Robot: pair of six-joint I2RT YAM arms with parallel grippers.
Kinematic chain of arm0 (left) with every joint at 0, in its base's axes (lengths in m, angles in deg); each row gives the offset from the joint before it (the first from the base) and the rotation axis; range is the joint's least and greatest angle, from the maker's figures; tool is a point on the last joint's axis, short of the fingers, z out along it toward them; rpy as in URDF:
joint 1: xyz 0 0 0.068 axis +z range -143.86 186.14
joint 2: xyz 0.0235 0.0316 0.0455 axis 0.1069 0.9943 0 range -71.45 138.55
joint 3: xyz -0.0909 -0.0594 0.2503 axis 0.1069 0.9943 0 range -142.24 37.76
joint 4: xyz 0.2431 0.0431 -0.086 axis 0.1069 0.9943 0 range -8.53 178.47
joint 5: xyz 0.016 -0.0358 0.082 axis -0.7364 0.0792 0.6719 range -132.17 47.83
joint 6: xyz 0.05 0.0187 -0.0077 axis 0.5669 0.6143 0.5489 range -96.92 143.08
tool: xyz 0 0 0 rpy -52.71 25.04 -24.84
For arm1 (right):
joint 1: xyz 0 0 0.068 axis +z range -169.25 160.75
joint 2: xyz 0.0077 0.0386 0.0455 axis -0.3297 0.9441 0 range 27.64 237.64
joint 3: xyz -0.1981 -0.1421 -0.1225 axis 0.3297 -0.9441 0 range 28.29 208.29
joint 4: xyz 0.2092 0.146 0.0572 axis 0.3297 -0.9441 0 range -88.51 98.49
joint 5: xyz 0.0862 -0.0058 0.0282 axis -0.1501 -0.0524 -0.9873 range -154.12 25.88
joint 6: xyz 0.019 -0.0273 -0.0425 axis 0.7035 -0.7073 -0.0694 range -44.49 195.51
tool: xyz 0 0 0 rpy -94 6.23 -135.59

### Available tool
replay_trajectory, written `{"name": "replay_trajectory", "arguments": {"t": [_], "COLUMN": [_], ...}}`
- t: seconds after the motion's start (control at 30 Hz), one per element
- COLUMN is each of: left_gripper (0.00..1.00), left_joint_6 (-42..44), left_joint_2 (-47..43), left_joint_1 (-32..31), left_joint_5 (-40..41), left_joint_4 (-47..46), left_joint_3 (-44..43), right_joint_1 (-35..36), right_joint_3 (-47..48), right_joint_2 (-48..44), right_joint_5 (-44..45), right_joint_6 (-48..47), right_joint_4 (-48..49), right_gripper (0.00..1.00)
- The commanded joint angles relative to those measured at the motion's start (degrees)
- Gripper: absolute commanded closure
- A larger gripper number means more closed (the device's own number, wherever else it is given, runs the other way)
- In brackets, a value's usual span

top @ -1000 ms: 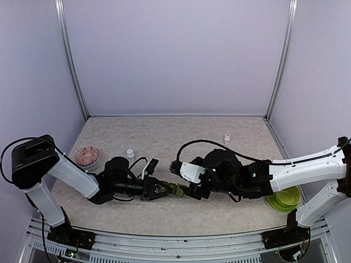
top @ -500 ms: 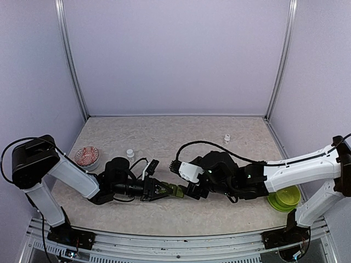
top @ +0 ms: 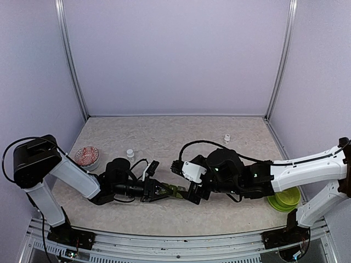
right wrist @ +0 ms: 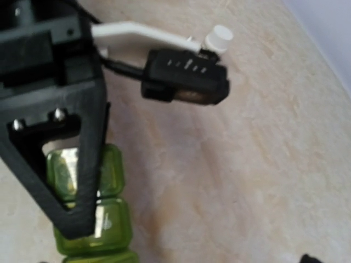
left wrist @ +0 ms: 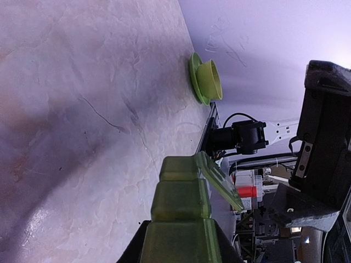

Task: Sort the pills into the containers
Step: Unscrew the lid of the pill container.

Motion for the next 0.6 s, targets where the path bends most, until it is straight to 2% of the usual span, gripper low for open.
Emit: {"name": "replay_trajectory", "arguments": {"t": [0.0,0.27,0.57], "left_gripper": [0.74,0.74,0.73], "left_joint_6": [0.6,0.6,0.7], "left_joint_2": [0.3,-0.3,-0.1], "left_joint_1": [-0.3,-0.3,-0.3], "left_joint_5": [-0.1,0.0,-0.2], "left_joint_4": [-1.4,-1.4,-1.6], "left_joint_3": [0.2,0.6,0.8], "right_joint_1": [-0.3,-0.3,-0.4], "right_joint_3": [-0.4,0.4,0.0], "right_joint_2": [2.4,4.8,3.5], "right_joint_5": [-0.3,3.9,12.0], "right_joint_6": [0.8,1.6,1.9], "right_joint_4": [-1.5,-1.9,0.6], "right_gripper": [0.0,0.0,0.0]}}
